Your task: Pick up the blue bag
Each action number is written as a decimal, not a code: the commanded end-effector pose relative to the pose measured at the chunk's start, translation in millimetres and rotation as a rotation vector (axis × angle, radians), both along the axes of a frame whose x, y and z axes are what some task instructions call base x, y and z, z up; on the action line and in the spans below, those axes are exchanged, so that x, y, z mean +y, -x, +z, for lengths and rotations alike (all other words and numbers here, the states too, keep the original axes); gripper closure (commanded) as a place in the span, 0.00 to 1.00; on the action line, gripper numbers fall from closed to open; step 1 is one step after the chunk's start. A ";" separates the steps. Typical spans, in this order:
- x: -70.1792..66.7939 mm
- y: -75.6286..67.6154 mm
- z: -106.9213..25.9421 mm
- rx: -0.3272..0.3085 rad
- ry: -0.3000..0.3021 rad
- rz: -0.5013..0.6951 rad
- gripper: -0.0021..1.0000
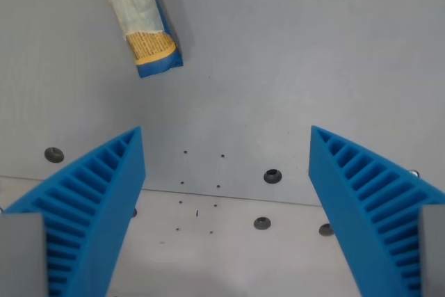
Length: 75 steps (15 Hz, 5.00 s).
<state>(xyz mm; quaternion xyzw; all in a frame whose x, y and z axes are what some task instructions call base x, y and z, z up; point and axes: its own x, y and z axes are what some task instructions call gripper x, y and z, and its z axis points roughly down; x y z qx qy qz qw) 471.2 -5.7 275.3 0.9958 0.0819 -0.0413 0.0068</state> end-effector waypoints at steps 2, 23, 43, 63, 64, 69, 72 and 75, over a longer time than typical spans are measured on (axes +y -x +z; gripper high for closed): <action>4.8 4.6 -8.0 -0.085 0.004 0.177 0.00; 14.6 3.2 -21.6 -0.086 0.008 0.267 0.00; 14.3 0.1 -53.1 -0.086 0.008 0.267 0.00; 13.9 -3.1 -86.3 -0.086 0.008 0.267 0.00; 13.9 -3.3 -88.0 -0.086 0.008 0.267 0.00; 13.7 -4.1 -96.3 -0.086 0.008 0.267 0.00; 13.6 -4.6 -101.2 -0.086 0.008 0.267 0.00; 13.6 -5.2 -106.2 -0.086 0.008 0.267 0.00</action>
